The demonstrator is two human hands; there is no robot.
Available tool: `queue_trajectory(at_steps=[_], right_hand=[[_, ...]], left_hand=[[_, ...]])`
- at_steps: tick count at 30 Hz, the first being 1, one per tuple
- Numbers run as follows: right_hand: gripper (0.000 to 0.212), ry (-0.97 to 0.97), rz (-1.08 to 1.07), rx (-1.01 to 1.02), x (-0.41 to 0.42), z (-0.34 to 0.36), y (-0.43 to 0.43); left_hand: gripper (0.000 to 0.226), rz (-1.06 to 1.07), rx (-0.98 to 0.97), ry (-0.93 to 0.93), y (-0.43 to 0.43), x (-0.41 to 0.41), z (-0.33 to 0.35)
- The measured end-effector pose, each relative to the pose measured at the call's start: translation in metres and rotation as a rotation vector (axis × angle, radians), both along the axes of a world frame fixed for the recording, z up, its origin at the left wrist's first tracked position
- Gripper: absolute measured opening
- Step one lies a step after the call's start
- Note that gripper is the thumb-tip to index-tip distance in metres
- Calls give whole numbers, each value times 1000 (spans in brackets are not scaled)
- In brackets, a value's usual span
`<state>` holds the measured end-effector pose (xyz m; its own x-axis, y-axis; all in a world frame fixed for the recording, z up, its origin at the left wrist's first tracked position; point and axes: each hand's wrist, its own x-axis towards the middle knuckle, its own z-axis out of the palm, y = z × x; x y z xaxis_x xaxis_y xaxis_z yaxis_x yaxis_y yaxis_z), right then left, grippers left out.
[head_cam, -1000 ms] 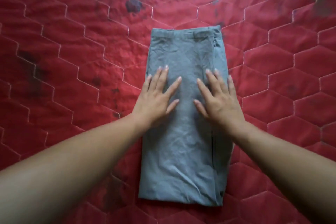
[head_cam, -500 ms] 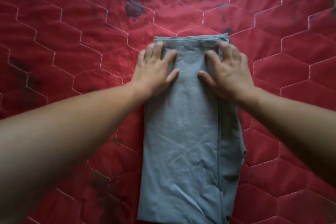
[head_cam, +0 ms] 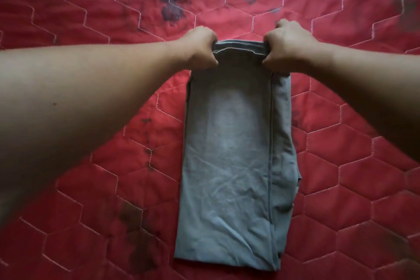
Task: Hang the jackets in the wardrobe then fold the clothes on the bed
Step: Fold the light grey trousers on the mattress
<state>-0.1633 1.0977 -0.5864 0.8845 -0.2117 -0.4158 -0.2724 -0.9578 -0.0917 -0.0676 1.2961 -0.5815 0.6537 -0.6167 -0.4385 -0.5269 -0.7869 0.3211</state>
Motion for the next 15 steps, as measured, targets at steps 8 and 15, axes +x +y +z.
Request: queue_trajectory(at_steps=[8, 15], right_hand=[[32, -100, 80, 124, -64, 61, 22], [35, -174, 166, 97, -149, 96, 76]], left_hand=[[36, -52, -88, 111, 39, -42, 56], [37, -217, -187, 90, 91, -110, 72]])
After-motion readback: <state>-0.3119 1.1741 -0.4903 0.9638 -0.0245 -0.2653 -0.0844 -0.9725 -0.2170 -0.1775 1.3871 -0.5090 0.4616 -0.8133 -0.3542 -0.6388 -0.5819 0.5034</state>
